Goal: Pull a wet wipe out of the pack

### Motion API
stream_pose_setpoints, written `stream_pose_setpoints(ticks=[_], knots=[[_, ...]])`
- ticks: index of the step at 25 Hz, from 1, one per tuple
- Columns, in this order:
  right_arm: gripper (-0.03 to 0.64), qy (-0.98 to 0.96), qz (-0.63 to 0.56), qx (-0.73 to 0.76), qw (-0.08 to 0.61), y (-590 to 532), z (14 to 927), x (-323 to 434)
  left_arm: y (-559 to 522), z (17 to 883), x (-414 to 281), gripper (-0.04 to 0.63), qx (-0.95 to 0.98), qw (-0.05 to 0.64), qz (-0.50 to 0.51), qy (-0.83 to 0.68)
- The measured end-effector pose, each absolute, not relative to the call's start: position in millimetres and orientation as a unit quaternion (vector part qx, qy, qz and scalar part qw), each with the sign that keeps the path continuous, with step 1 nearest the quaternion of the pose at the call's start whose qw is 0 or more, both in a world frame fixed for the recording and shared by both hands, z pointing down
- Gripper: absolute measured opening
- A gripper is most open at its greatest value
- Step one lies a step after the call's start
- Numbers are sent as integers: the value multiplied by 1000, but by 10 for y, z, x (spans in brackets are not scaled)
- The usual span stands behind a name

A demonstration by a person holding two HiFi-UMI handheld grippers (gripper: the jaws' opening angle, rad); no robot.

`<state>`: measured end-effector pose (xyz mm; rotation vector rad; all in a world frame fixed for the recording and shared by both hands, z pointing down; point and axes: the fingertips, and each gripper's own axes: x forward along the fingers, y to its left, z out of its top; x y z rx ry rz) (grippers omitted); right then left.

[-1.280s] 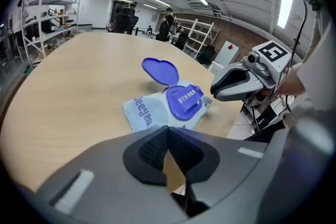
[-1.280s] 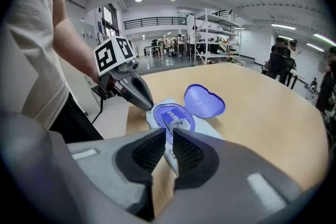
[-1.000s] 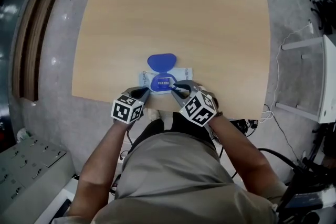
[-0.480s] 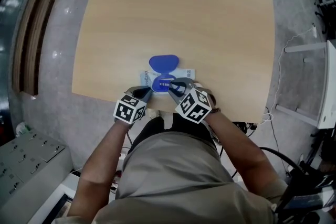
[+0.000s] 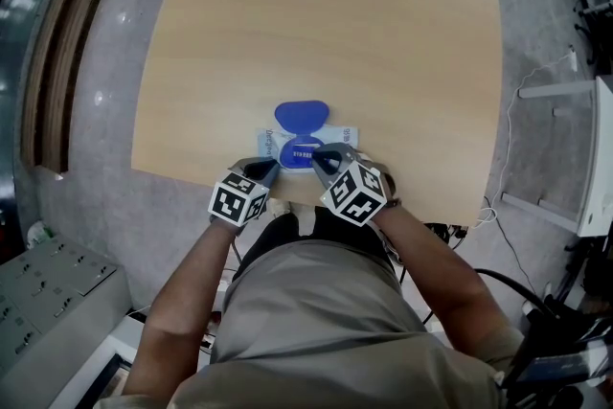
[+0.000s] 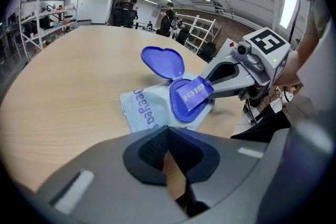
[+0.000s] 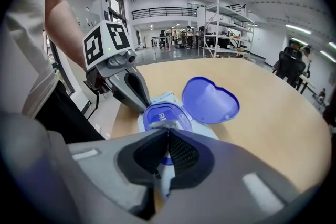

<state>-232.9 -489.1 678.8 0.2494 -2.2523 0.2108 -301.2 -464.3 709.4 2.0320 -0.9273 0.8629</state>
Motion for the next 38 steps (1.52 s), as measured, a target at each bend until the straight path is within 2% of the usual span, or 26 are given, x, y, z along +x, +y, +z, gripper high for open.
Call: stream_pose_setpoints(ticks=[20,38], knots=[[3,-893,94,191,397,-5006,6318,-2005,-4615,7080,-2988,3,804,349,343,-338],[3,-883,61,299,357,-4665,5474,-1907,-4455,6966,-3048,3,828,322,333,-317]])
